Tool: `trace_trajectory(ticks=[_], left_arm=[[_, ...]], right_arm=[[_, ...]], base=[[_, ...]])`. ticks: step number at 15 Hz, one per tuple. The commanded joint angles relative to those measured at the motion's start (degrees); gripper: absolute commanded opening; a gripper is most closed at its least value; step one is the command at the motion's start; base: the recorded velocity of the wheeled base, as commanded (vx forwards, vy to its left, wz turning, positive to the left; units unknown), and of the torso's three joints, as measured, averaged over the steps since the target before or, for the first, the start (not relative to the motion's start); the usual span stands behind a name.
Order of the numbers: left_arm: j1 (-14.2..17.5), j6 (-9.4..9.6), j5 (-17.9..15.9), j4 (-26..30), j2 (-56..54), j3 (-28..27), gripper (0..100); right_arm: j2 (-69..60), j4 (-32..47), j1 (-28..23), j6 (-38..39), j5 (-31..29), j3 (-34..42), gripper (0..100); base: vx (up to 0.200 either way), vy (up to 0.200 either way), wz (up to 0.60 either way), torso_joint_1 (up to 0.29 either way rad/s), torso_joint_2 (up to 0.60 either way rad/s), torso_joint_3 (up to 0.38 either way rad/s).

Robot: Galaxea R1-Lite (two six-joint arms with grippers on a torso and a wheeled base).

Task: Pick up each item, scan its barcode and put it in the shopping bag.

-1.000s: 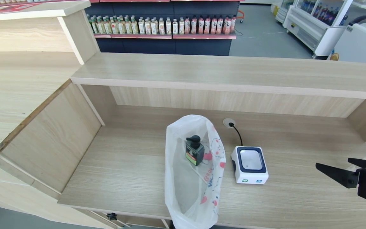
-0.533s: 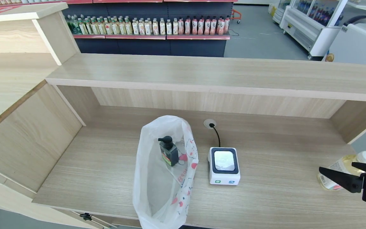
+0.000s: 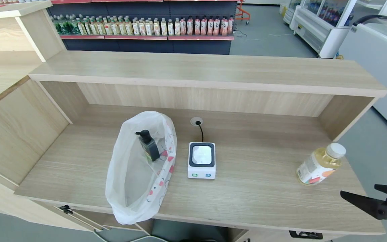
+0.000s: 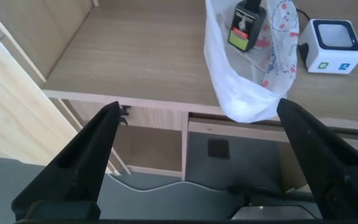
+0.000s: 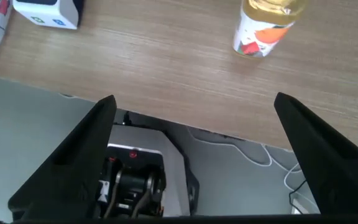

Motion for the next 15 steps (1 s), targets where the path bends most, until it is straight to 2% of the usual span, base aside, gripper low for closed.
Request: trace_trajectory(ticks=[1, 5, 8, 11, 15], left_arm=[[0.0, -0.06, 0.0, 0.0, 0.0, 0.0, 100], [0.0, -0.06, 0.0, 0.0, 0.0, 0.0, 100], [0.0, -0.15, 0.0, 0.0, 0.0, 0.0, 100], [0.0, -0.06, 0.0, 0.0, 0.0, 0.0, 100], [0.0, -0.15, 0.0, 0.0, 0.0, 0.0, 100]], right_arm=[[-1.3, 0.0, 0.1, 0.0, 0.0, 0.1, 100], [-0.7, 0.0, -0.5, 0.0, -0.6, 0.1, 100], [0.0, -0.1, -3.7, -0.9, -4.6, 1.3, 100], [-1.6, -0.1, -3.7, -0.8, -4.6, 2.9, 100], [-1.9, -0.1, -3.7, -0.8, -4.6, 3.2, 100]], base=[[0.0, 0.0, 0.0, 0.0, 0.0, 0.0], [0.0, 0.0, 0.0, 0.0, 0.0, 0.0], [0.0, 0.0, 0.0, 0.0, 0.0, 0.0], [0.2, -0.2, 0.0, 0.002, 0.0, 0.002], [0.0, 0.0, 0.0, 0.0, 0.0, 0.0]])
